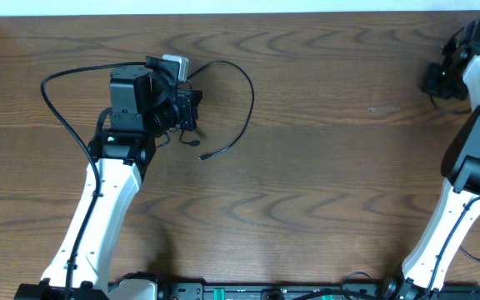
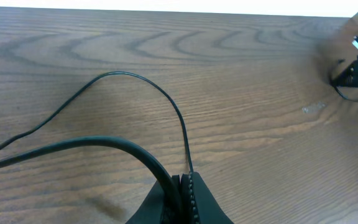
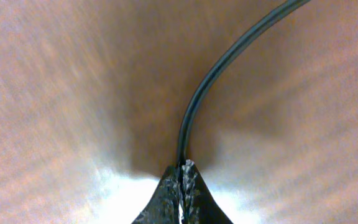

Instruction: Untangle cables

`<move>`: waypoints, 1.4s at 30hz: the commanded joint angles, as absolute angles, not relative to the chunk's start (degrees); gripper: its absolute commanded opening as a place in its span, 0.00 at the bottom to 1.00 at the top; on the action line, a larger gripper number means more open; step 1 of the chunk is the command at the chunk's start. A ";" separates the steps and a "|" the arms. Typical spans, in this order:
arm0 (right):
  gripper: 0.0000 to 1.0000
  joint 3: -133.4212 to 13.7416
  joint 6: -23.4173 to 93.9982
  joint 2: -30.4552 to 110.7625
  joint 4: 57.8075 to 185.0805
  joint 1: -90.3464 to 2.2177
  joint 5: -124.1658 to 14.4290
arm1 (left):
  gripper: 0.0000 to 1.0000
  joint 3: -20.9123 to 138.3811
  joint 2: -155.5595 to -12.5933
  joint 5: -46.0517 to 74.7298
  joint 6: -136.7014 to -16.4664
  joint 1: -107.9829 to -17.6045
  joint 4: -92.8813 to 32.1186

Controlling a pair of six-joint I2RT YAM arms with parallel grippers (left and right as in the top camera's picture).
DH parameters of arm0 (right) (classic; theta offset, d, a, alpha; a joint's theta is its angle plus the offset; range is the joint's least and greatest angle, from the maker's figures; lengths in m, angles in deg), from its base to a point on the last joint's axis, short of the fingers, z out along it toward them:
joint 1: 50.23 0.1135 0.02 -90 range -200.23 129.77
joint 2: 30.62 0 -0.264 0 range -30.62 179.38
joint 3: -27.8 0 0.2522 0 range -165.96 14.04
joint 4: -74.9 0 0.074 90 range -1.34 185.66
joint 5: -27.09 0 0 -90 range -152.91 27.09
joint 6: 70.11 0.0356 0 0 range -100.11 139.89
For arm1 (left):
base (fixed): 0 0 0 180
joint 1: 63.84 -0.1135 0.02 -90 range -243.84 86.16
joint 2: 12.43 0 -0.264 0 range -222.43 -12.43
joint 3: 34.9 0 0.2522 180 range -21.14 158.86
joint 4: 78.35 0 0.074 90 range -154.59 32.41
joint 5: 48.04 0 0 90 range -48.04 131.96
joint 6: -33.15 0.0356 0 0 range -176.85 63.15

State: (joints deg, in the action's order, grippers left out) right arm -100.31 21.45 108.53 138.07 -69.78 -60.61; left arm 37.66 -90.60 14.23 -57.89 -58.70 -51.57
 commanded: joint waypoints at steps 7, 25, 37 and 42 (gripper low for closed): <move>0.01 -96.59 25.56 91.75 138.77 -75.24 -62.00 | 0.08 37.60 -90.67 14.14 -56.86 -58.61 -51.79; 0.20 -96.50 39.57 78.09 152.58 -91.42 -67.91 | 0.08 37.60 -90.67 14.14 -56.84 -58.61 -51.37; 0.99 -88.37 58.59 78.26 160.69 -89.14 -57.76 | 0.08 37.60 -90.67 14.14 -56.86 -58.61 -51.35; 0.99 -77.25 73.17 78.26 154.00 -86.63 -54.29 | 0.08 37.60 -90.67 14.14 -56.84 -58.61 -51.35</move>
